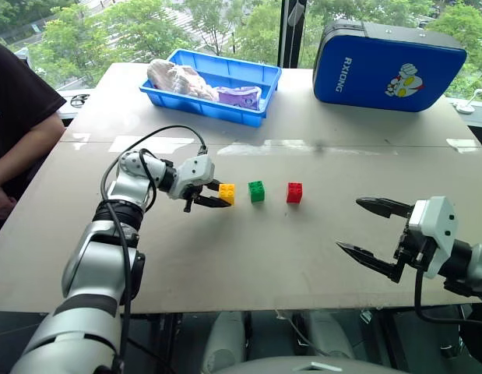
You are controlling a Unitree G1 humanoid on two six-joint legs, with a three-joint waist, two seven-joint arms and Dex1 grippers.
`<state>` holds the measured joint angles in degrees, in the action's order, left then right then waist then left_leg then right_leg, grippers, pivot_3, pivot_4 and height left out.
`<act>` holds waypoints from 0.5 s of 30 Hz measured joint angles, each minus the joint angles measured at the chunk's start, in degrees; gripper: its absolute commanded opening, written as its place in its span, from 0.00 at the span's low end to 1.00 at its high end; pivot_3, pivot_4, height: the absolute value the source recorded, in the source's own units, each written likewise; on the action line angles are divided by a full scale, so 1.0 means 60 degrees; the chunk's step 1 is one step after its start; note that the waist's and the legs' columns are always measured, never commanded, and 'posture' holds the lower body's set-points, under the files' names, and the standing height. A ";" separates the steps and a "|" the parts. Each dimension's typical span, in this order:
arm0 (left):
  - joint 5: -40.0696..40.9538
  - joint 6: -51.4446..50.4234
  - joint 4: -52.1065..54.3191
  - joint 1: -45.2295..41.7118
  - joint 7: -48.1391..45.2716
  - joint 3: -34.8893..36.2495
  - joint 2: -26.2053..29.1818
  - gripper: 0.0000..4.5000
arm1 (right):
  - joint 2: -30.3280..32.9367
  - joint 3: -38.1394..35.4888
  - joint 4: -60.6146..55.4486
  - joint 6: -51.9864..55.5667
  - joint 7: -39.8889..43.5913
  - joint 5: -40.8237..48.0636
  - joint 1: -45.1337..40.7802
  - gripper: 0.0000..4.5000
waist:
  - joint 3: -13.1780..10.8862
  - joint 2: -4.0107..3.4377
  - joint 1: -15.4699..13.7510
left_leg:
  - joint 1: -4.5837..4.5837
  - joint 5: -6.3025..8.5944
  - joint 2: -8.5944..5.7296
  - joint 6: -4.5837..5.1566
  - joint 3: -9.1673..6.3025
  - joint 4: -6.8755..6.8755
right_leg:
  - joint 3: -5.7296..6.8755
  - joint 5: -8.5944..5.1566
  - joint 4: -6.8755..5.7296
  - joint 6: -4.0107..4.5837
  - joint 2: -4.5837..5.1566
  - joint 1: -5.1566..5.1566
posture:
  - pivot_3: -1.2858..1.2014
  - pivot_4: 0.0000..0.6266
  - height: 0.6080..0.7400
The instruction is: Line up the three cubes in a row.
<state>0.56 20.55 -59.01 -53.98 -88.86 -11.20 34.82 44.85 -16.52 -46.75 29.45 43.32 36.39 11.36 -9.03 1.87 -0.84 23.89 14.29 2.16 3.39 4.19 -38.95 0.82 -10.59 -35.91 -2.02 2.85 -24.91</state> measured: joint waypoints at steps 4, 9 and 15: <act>-0.0168 0.0114 -0.0351 -0.0030 0.0110 -0.0003 -0.0053 0.28 | 0.0051 -0.0053 -0.0122 0.0080 -0.0035 0.0134 0.0009 1.00 | -0.0001 0.0001 0.0003 | 0.0002 0.0001 0.0000 0.0002 0.0000 0.0000 | 0.0000 0.0005 0.0001 0.0008 0.0000 -0.0001 | 0.52 0.24 1.00; -0.0261 0.0175 -0.0572 -0.0053 0.0126 0.0002 -0.0049 0.28 | 0.0064 -0.0247 -0.0217 0.0101 -0.0115 0.0176 0.0129 1.00 | 0.0000 0.0001 -0.0007 | 0.0002 0.0001 0.0001 0.0002 -0.0002 -0.0002 | 0.0000 0.0004 0.0000 0.0007 0.0001 0.0000 | 0.52 0.24 1.00; -0.0336 0.0177 -0.0784 -0.0155 0.0287 0.0007 -0.0018 0.28 | 0.0068 -0.0314 -0.0271 0.0101 -0.0174 0.0215 0.0216 1.00 | 0.0000 0.0001 -0.0001 | 0.0002 0.0001 0.0001 0.0002 -0.0003 -0.0002 | 0.0000 0.0004 0.0000 0.0007 0.0001 0.0000 | 0.52 0.24 1.00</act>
<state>-1.46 21.61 -63.72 -54.91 -87.14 -11.16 34.71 45.26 -18.40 -48.37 30.06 42.27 37.68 12.66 -9.03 1.87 -0.85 23.91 14.30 2.17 3.40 4.17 -38.97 0.82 -10.56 -35.91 -1.98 2.85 -24.91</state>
